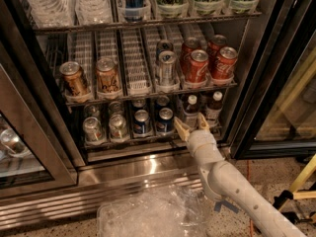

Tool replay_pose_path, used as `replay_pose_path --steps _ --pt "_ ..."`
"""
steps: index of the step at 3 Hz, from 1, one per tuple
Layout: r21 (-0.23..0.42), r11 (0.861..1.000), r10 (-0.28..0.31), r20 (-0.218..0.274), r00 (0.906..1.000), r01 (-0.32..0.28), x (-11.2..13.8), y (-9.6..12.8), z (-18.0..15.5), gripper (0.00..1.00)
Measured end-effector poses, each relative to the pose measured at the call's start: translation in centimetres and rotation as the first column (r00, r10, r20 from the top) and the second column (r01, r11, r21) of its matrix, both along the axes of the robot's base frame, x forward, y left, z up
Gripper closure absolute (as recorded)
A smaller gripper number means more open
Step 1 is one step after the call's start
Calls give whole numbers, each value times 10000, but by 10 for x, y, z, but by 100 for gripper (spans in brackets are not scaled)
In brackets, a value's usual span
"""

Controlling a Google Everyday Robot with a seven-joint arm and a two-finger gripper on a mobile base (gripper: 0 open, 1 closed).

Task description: Pick blue plastic bottle from bottom shelf of fridge

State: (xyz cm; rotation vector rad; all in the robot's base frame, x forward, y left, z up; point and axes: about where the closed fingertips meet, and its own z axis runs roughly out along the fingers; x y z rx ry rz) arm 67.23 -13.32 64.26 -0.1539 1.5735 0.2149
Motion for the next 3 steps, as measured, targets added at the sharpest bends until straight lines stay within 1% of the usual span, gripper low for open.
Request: replay_pose_path --steps 1,3 --pt "-315 9992 -236 -24 9997 235 7 -4 -4 34" --pt "-472 9981 -387 -59 9992 384 29 -13 -6 35"
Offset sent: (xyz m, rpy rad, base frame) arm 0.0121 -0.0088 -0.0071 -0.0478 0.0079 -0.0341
